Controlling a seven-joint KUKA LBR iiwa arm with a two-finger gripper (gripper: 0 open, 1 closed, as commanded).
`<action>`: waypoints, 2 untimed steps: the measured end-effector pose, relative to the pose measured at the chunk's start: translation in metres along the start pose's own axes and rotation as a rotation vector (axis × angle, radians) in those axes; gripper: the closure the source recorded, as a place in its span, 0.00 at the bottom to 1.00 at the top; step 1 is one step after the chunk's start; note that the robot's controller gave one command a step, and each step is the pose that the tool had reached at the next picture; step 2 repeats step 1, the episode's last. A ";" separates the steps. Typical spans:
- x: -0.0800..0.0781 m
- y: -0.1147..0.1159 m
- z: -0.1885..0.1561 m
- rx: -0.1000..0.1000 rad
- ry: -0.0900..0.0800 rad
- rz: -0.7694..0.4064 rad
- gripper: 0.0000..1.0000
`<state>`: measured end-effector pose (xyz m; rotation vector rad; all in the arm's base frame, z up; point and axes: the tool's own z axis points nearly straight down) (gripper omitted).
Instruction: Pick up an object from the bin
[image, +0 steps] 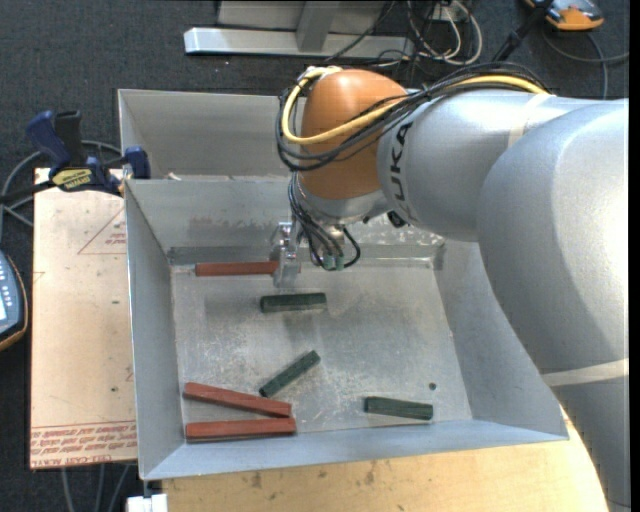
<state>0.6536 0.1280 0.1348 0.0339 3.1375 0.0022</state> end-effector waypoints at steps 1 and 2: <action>-0.002 0.000 -0.030 0.000 -0.002 -0.001 1.00; -0.002 0.000 -0.030 0.000 -0.002 -0.001 1.00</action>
Offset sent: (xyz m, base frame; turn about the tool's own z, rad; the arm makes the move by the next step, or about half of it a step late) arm 0.0001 0.0001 0.0281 0.0000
